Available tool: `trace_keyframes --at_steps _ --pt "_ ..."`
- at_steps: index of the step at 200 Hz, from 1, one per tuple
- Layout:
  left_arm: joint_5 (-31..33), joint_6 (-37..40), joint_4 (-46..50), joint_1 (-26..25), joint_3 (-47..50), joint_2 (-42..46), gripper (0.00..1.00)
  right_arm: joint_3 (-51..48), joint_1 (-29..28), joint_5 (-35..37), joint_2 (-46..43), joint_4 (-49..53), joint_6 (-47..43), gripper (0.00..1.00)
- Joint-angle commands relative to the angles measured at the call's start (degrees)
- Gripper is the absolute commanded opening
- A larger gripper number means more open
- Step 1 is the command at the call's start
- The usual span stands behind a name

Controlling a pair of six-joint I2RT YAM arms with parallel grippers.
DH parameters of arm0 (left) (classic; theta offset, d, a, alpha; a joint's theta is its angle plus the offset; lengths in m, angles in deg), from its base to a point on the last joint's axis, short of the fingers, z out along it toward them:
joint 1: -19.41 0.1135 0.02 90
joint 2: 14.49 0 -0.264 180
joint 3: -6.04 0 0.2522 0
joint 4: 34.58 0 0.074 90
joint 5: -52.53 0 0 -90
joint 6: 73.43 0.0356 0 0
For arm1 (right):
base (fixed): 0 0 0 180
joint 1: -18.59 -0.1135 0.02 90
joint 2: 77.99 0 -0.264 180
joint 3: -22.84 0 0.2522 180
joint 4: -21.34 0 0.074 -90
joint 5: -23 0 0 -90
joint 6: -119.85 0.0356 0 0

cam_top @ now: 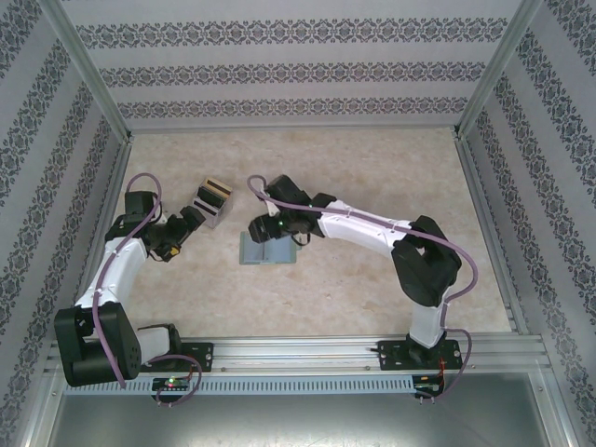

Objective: Take the credit cards out of the card holder

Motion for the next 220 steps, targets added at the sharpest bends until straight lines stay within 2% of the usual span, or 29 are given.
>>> trace_keyframes --at_steps 1,29,50,166,220 --pt "-2.43 1.61 -1.16 0.51 1.07 0.29 1.0 -3.7 -0.59 -1.3 0.04 -1.03 7.78 0.64" --pt "-4.59 1.58 -1.85 0.42 1.71 0.15 1.0 -2.08 -0.66 -1.25 4.35 -1.59 11.5 0.62" --pt "-5.97 2.08 -2.03 -0.06 2.17 0.48 0.96 0.46 -0.93 1.1 6.75 -0.97 12.22 0.6" --pt "-7.12 0.95 -3.69 -3.61 3.06 -0.55 0.94 11.12 -4.24 16.79 15.99 13.11 5.54 0.59" --pt "-6.75 -1.25 -5.42 -6.14 3.86 -1.43 0.94 8.9 -3.6 15.59 16.32 15.55 3.67 0.59"
